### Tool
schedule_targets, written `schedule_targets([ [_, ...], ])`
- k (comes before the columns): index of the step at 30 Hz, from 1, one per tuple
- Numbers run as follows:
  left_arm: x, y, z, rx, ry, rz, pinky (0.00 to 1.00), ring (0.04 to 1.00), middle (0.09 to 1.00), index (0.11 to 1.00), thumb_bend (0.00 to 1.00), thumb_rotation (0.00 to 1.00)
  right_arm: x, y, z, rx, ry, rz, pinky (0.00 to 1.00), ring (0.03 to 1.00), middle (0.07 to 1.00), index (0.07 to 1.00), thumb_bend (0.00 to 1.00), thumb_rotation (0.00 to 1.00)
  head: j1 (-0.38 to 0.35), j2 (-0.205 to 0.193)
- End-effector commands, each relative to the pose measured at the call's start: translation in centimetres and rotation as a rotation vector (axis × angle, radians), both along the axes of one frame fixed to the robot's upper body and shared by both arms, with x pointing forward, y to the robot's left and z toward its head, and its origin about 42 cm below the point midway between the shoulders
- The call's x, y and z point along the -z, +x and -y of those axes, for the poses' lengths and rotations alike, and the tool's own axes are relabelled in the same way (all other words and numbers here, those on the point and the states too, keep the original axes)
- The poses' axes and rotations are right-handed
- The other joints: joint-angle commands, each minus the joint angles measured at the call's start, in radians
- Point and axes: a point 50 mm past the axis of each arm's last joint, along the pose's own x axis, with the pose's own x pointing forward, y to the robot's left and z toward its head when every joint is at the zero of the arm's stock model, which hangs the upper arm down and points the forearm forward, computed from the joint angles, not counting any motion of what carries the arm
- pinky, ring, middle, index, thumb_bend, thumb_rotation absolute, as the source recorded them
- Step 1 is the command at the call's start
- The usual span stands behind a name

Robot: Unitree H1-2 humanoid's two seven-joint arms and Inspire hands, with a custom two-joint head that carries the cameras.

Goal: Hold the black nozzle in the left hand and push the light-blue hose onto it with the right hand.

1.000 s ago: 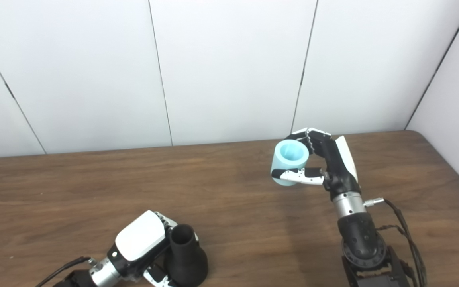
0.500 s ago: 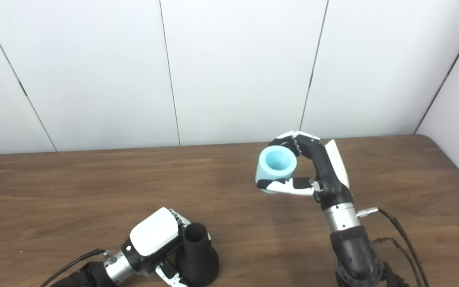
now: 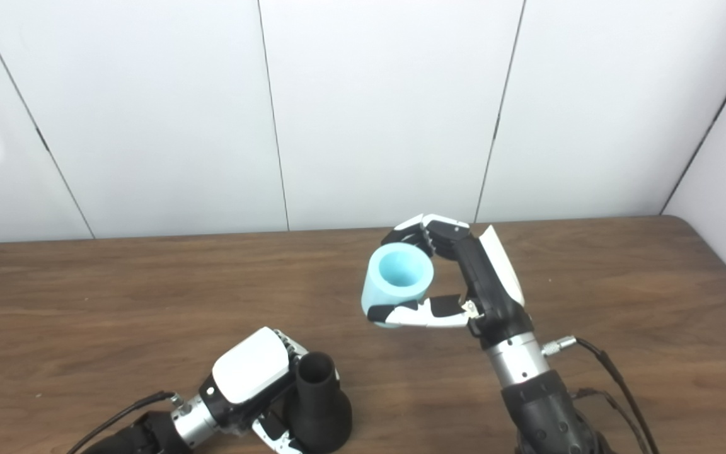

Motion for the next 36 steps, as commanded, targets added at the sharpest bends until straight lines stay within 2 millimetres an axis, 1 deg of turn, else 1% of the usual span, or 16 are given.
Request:
schedule_targets([
  [1, 5.3, -4.1, 0.7, 0.015, 0.091, -0.142, 0.12, 0.171, 0.471, 0.479, 0.52, 0.00, -1.6, -0.6, -0.7, -0.051, 0.051, 0.035, 0.34, 0.406, 0.464, 0.522, 0.51, 0.00, -0.002, 0.011],
  [5, 5.3, -4.1, 0.5, 0.003, 0.089, -0.163, 0.12, 0.167, 0.471, 0.479, 0.52, 0.00, -1.4, -1.5, -1.3, -0.075, 0.067, 0.019, 0.35, 0.406, 0.465, 0.522, 0.51, 0.00, -0.007, 0.015],
  [13, 5.5, -4.0, 0.4, 0.004, 0.098, -0.156, 0.10, 0.157, 0.471, 0.478, 0.52, 0.00, -1.5, -2.5, -2.2, -0.097, 0.054, 0.030, 0.34, 0.400, 0.464, 0.521, 0.52, 0.00, -0.005, 0.019],
  [20, 5.5, -4.0, 0.4, 0.005, 0.091, -0.162, 0.11, 0.161, 0.471, 0.479, 0.52, 0.00, -1.4, -2.9, -2.8, -0.149, 0.083, 0.005, 0.35, 0.403, 0.466, 0.518, 0.51, 0.00, -0.002, 0.018],
  [25, 5.7, -4.0, 0.4, 0.003, 0.092, -0.166, 0.10, 0.150, 0.471, 0.475, 0.52, 0.00, -1.2, -3.0, -2.9, -0.161, 0.096, -0.012, 0.30, 0.370, 0.462, 0.526, 0.51, 0.00, -0.002, 0.018],
  [27, 5.6, -4.1, 0.4, 0.004, 0.099, -0.169, 0.09, 0.147, 0.471, 0.477, 0.52, 0.00, -1.0, -3.1, -3.0, -0.164, 0.099, -0.019, 0.31, 0.377, 0.464, 0.524, 0.51, 0.00, 0.003, 0.020],
  [31, 5.5, -4.2, 0.4, 0.007, 0.085, -0.159, 0.10, 0.150, 0.471, 0.478, 0.52, 0.00, -0.5, -3.1, -3.2, -0.123, 0.050, 0.003, 0.35, 0.403, 0.464, 0.521, 0.51, 0.00, 0.005, 0.021],
  [36, 5.4, -4.2, 0.5, 0.010, 0.088, -0.154, 0.10, 0.150, 0.471, 0.479, 0.52, 0.00, 0.1, -2.9, -3.4, -0.108, -0.009, 0.020, 0.32, 0.392, 0.463, 0.524, 0.51, 0.00, 0.007, 0.023],
])
